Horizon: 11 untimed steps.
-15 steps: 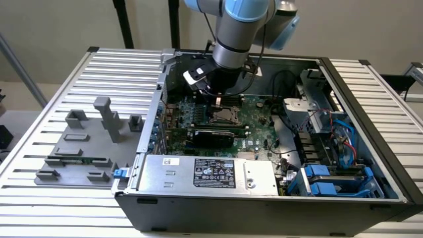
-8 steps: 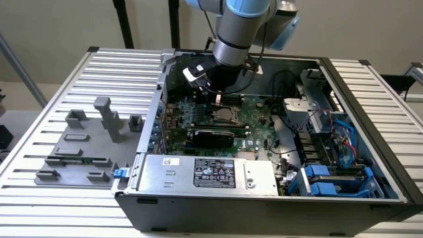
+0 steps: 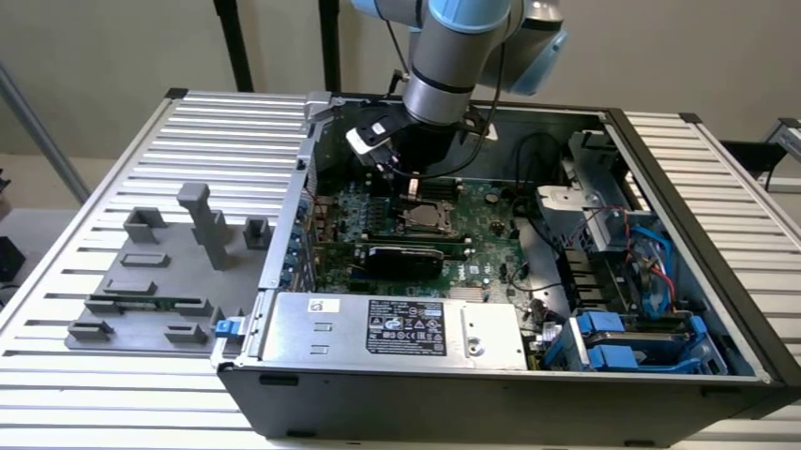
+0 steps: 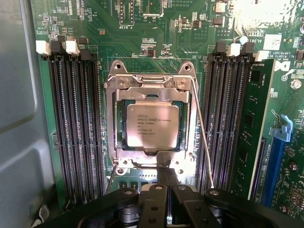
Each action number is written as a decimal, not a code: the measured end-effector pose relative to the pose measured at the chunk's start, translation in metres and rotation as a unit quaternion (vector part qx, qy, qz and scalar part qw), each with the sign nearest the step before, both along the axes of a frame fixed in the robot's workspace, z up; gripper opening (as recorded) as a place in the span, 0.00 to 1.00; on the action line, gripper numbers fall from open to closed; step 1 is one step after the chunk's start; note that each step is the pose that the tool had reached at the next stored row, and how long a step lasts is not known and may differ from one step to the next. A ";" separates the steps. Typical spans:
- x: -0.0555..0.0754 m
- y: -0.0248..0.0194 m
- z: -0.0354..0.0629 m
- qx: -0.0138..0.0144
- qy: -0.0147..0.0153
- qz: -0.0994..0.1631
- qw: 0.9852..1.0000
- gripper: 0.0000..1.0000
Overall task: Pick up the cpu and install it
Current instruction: 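Install the first cpu locking lever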
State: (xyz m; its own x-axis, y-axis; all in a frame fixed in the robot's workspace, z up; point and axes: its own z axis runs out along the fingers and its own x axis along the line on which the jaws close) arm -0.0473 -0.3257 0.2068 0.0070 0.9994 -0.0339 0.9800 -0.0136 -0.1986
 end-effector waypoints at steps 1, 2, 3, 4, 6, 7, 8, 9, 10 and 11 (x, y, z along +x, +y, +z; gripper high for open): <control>0.000 0.0000 0.0000 0.000 0.000 0.000 1.000 0.11; 0.000 0.0000 0.0000 0.000 0.000 0.000 1.000 0.11; 0.000 0.0000 0.0000 0.000 0.000 0.000 1.000 0.11; 0.000 0.0000 0.0000 0.000 0.000 0.000 1.000 0.11; 0.000 0.0000 0.0000 0.000 0.000 0.000 1.000 0.11; 0.000 0.0000 0.0000 0.000 0.000 0.000 1.000 0.11; 0.000 0.0000 0.0000 0.000 0.000 0.000 1.000 0.11; 0.000 0.0000 0.0000 0.000 0.000 0.000 1.000 0.11; 0.000 0.0000 0.0000 0.000 0.000 0.000 1.000 0.11; 0.000 0.0000 0.0000 0.000 0.000 0.000 1.000 0.11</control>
State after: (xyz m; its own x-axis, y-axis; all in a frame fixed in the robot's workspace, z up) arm -0.0473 -0.3256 0.2067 0.0070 0.9994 -0.0339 0.9800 -0.0136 -0.1986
